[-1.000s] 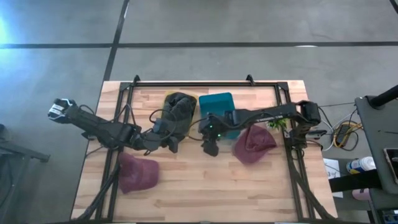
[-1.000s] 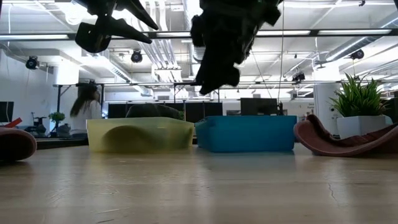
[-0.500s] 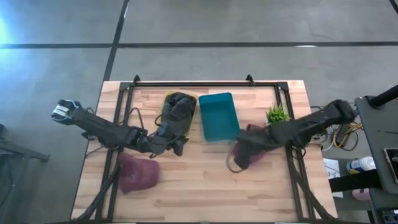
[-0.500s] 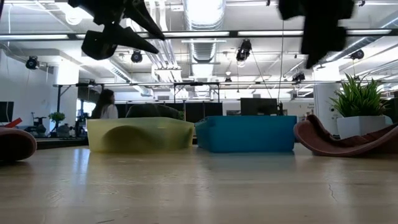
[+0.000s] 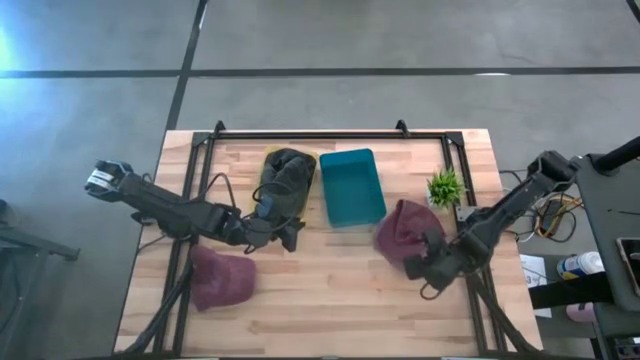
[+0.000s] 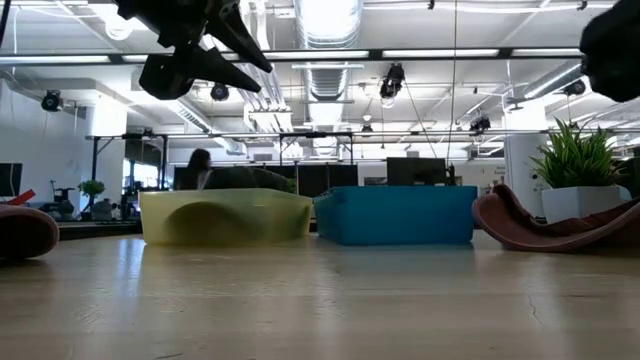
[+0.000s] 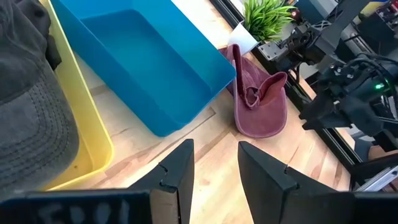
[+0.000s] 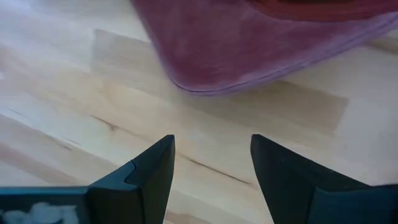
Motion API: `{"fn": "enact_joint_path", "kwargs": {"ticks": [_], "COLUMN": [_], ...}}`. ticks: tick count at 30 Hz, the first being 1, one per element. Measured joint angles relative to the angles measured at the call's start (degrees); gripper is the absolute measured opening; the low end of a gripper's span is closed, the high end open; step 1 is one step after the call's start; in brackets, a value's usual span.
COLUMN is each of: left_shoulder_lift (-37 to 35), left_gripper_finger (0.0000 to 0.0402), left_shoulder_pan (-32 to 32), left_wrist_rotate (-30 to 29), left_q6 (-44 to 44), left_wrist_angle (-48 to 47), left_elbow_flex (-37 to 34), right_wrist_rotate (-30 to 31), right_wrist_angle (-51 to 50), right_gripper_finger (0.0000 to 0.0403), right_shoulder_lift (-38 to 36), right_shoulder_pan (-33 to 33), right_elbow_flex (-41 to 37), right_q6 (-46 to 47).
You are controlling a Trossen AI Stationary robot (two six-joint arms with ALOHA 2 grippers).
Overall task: Pick & Place hat
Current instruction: Put the top red cap into the blue bin
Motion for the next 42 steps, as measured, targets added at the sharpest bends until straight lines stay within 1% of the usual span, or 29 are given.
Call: {"fn": "enact_joint_path", "kwargs": {"ticks": [6,8,12,16,19,22,25,28,33,35,37,40,42], "left_shoulder_lift": [-0.02,-0.02,-0.02,-0.04,-0.04,-0.04,-0.04,-0.07,-0.08,-0.07,-0.08,-0.06,0.66], "left_gripper_finger": [0.0117,0.0117,0.0117,0.0117,0.0117,0.0117,0.0117,0.0117,0.0117,0.0117,0.0117,0.0117,0.0117], "left_shoulder_pan": [0.26,0.33,0.33,0.33,0.45,0.57,0.57,0.59,0.86,1.08,1.24,1.45,1.88], "left_wrist_rotate": [0.07,0.19,1.55,1.6,1.59,1.57,1.57,1.56,1.55,1.55,1.56,1.99,6.08], "left_q6": [0.0,-0.02,-1.19,-2.07,-2.38,-3.13,-3.66,-3.72,-3.92,-3.93,-3.92,-3.84,-1.32], "left_wrist_angle": [-0.01,0.0,0.0,0.01,0.01,0.02,0.22,0.68,1.75,2.06,2.93,6.38,11.55], "left_elbow_flex": [0.01,0.02,0.02,0.02,0.02,0.02,0.01,0.02,0.02,0.02,0.02,0.02,0.04], "right_wrist_rotate": [2.49,4.06,6.12,6.95,11.0,14.0,14.14,14.5,19.49,19.74,19.88,19.86,19.61], "right_wrist_angle": [-0.39,0.99,5.66,6.13,5.63,5.61,5.63,5.89,5.79,5.7,5.83,6.23,6.26], "right_gripper_finger": [0.0205,0.0205,0.0205,0.0205,0.0205,0.0205,0.0205,0.0205,0.0203,0.019,0.0166,0.0112,0.0071], "right_shoulder_lift": [0.11,-0.04,-1.45,-2.63,-3.04,-3.03,-2.27,-2.08,-2.14,-2.15,-2.15,-2.21,-2.29], "right_shoulder_pan": [1.04,1.04,1.04,1.15,1.13,0.97,0.99,0.97,0.77,0.37,0.25,0.33,0.36], "right_elbow_flex": [-4.71,-5.97,-6.66,-6.74,-7.37,-8.98,-10.98,-12.56,-14.32,-14.56,-14.61,-14.47,-13.65], "right_q6": [4.92,5.59,4.86,5.48,6.38,9.69,12.7,13.67,13.22,13.05,12.07,9.78,7.25]}}
